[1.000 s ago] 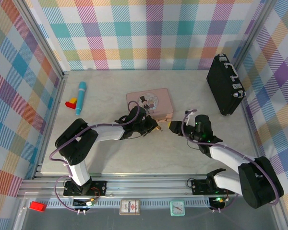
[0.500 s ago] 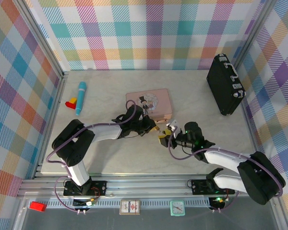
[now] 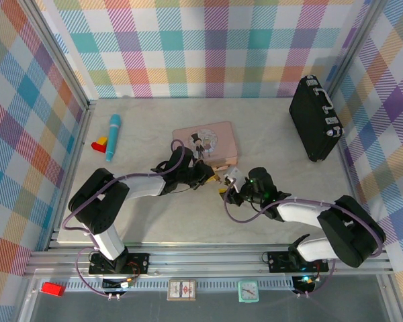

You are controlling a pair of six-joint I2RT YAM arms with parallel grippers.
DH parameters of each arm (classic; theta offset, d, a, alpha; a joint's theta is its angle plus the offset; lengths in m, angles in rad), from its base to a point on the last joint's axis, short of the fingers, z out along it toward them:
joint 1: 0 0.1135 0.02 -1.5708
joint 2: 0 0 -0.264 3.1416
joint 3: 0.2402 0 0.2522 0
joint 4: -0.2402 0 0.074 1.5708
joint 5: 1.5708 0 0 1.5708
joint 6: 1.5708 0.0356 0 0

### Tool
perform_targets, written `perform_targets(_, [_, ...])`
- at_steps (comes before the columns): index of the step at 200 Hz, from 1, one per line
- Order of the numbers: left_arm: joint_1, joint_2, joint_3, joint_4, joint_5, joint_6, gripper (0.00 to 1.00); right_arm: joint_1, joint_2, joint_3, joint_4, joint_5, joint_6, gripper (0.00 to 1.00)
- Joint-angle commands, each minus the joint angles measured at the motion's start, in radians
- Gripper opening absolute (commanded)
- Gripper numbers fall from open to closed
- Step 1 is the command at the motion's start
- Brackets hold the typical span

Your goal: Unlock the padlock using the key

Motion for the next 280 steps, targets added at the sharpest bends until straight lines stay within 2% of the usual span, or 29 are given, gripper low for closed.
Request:
perform_targets(1, [0.029, -0.023, -0.026, 0.047, 0.029, -0.067, 0.00, 0.015, 0.024, 0.032, 0.015, 0.064, -0.060, 0.42])
perform_targets(54, [0.034, -0.011, -0.026, 0.066, 0.046, -0.068, 0.00, 0.034, 0.089, 0.065, 0.042, 0.147, -0.080, 0.38])
perform_targets(143, [0.034, -0.004, -0.019, 0.058, 0.048, -0.067, 0.00, 0.046, 0.110, 0.088, 0.026, 0.153, -0.088, 0.32])
perform_targets(280, [0.016, -0.013, -0.013, -0.009, 0.027, -0.047, 0.00, 0.062, 0.096, 0.100, 0.030, 0.224, -0.103, 0.33])
